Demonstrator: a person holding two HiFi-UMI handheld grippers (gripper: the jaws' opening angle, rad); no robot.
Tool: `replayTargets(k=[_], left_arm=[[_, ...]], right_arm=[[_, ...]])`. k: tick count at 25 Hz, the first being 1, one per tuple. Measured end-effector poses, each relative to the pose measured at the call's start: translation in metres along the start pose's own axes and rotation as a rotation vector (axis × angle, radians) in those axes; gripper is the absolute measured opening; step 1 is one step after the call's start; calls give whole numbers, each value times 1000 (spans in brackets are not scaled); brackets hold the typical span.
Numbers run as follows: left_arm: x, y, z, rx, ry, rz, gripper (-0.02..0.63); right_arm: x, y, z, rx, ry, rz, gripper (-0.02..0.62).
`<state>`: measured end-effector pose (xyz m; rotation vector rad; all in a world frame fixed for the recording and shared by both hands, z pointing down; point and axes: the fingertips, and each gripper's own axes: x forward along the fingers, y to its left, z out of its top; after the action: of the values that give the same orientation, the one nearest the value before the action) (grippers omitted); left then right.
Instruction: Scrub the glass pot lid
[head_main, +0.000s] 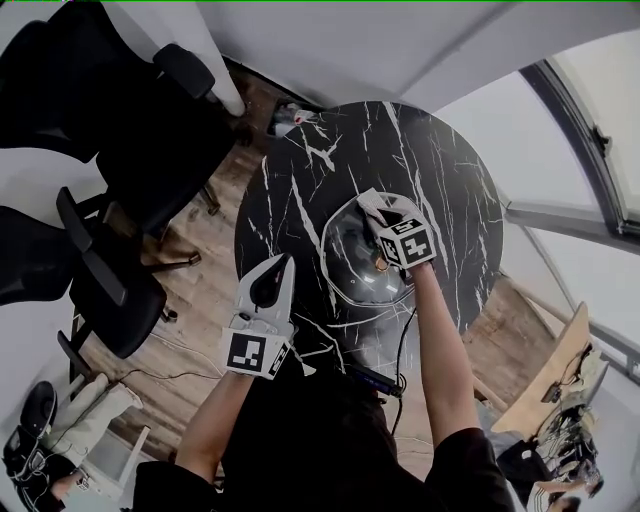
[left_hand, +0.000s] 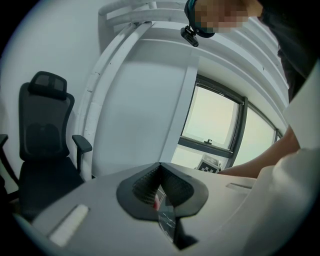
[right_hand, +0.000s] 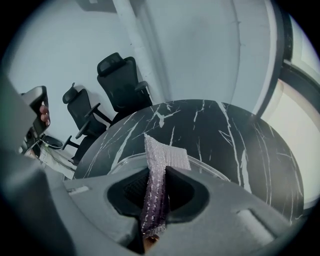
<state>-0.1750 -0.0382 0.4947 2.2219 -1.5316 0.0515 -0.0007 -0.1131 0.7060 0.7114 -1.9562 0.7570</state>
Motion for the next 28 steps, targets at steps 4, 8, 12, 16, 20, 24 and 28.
replayTargets(k=[4, 8, 12, 16, 20, 24, 28], left_arm=[[-4, 6, 0, -6, 0, 1, 3], [-5, 11, 1, -19, 3, -16, 3], [-2, 16, 6, -3, -8, -55, 3], [0, 20, 9, -3, -11, -87, 3], [0, 26, 11, 0, -7, -107, 3], [-4, 29, 12, -1, 0, -111, 3], [-9, 27, 13, -1, -10, -102, 3]], right_arm=[[5, 15, 3, -27, 14, 24, 72], [8, 29, -2, -129, 55, 17, 71], [11, 38, -3, -160, 86, 21, 71], [15, 50, -2, -194, 121, 11, 71], [22, 71, -2, -237, 154, 20, 71], [26, 91, -4, -241, 156, 26, 71], [27, 104, -11, -251, 148, 8, 71]])
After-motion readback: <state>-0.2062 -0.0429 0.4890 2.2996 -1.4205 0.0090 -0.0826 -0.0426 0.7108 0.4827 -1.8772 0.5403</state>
